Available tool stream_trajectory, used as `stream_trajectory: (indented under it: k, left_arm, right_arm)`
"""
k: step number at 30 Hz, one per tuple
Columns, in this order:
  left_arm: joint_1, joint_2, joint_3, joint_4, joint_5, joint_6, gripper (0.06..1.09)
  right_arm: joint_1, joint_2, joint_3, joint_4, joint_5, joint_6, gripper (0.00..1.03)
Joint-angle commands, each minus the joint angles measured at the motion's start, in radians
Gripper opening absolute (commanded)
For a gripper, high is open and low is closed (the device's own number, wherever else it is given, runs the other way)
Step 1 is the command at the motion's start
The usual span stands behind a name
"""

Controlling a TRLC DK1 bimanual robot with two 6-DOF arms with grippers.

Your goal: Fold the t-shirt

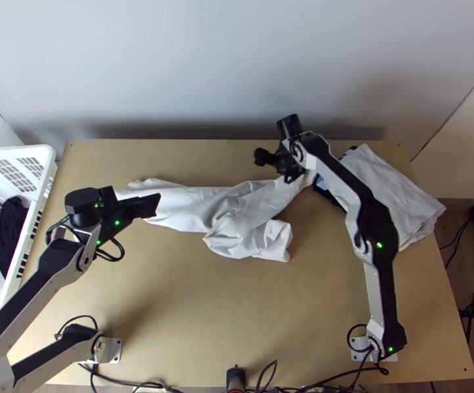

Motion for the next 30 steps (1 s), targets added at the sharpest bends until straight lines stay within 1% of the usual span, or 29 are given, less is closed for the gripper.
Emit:
stream_trajectory:
  k: [1, 4, 9, 13, 23, 30]
  left_arm:
    - [0.013, 0.007, 0.007, -0.006, 0.001, 0.005, 1.04]
    - [0.016, 0.01, 0.005, -0.005, 0.001, 0.005, 1.04]
    - [0.011, 0.021, 0.005, 0.001, 0.002, 0.002, 1.04]
    - [0.011, 0.027, 0.007, 0.006, 0.002, 0.001, 1.04]
    - [0.022, 0.024, 0.001, 0.007, 0.001, 0.002, 1.04]
    - [0.026, 0.019, -0.005, 0.007, 0.002, 0.002, 1.04]
  right_arm:
    - [-0.053, 0.132, 0.208, -0.166, 0.074, 0.031, 0.97]
    - [-0.052, 0.095, 0.208, -0.188, 0.085, 0.04, 0.97]
    - [-0.046, 0.017, 0.215, -0.234, 0.11, 0.088, 0.97]
    - [-0.029, -0.016, 0.181, -0.278, 0.117, 0.092, 0.97]
    - [-0.007, -0.011, 0.096, -0.355, 0.117, 0.107, 0.96]
    - [-0.001, 0.081, 0.143, -0.358, 0.117, 0.106, 0.96]
